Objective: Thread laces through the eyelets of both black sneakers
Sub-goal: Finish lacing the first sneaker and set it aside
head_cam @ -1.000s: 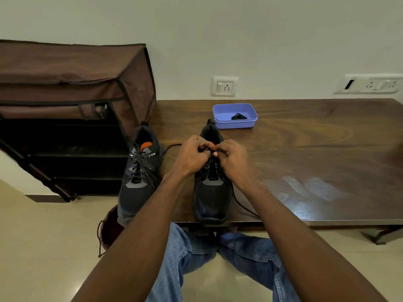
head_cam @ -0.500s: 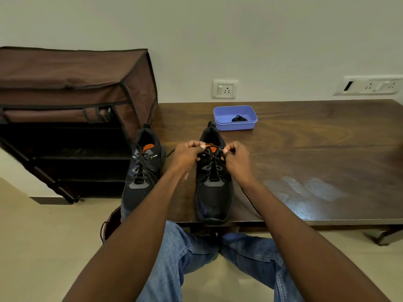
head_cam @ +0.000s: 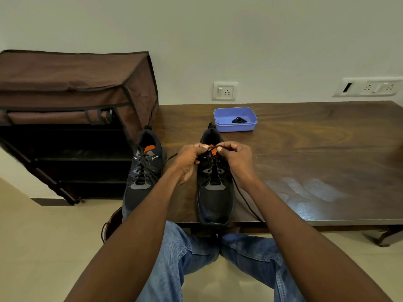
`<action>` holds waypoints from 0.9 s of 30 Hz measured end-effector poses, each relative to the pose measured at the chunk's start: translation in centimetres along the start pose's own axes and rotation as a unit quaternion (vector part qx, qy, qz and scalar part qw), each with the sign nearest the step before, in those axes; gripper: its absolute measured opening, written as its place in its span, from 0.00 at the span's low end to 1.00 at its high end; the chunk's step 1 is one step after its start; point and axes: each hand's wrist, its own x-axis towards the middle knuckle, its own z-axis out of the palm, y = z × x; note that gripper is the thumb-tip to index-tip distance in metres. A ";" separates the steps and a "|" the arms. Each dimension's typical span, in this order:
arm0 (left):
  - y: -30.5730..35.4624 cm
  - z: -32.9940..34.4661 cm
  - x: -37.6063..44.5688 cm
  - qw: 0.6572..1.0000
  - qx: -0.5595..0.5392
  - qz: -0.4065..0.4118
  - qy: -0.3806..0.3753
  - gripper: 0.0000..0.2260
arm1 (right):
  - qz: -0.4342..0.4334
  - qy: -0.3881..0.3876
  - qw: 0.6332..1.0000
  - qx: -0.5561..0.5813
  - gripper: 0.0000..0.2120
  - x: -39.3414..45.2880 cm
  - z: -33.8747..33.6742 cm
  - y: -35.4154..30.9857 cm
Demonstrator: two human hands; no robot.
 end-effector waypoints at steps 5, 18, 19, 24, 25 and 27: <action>0.2 -0.5 -0.3 1.000 0.007 0.001 -0.019 0.08 | 0.079 0.026 0.991 0.108 0.05 -0.1 -0.5 -1.0; 1.7 -3.8 -1.2 0.902 -0.388 0.056 0.182 0.16 | 0.122 0.099 0.937 0.312 0.08 0.8 -3.9 -3.1; 1.7 -4.3 -1.1 0.898 -0.383 0.058 0.210 0.17 | 0.130 0.122 0.937 0.302 0.09 0.9 -4.4 -3.1; 0.3 -5.4 -0.8 0.929 -0.116 -0.017 0.350 0.08 | 0.203 0.283 0.924 0.158 0.11 1.6 -6.1 -2.1; 0.0 -5.1 -0.7 0.938 -0.034 -0.029 0.345 0.13 | 0.197 0.304 0.926 0.108 0.15 1.7 -6.1 -1.9; 0.2 -4.0 -1.2 0.939 0.090 -0.037 0.329 0.28 | 0.197 0.340 0.920 0.002 0.22 1.9 -5.9 -1.3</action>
